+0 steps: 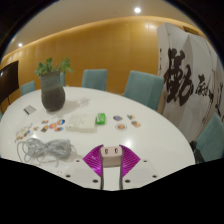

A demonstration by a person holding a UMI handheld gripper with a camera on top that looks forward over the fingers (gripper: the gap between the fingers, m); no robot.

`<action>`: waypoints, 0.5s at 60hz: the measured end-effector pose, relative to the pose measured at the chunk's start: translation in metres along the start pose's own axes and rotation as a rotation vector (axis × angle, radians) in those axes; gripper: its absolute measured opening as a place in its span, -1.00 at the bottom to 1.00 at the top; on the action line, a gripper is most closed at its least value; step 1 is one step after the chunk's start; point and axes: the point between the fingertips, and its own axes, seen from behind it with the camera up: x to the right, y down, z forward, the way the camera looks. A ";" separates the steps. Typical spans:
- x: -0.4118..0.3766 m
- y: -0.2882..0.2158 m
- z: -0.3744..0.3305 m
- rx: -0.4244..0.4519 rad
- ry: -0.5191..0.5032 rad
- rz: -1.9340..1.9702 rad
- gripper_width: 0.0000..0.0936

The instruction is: Unplug charger

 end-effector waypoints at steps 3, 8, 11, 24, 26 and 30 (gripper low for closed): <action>0.013 0.031 0.010 -0.075 -0.001 0.003 -0.50; 0.026 0.069 0.022 -0.169 0.011 -0.002 -0.34; 0.030 0.085 0.029 -0.171 0.022 0.004 -0.27; 0.037 0.073 0.015 -0.136 0.030 0.023 0.56; 0.037 0.069 0.006 -0.126 0.028 0.017 0.72; 0.036 0.061 -0.017 -0.114 0.018 -0.008 0.89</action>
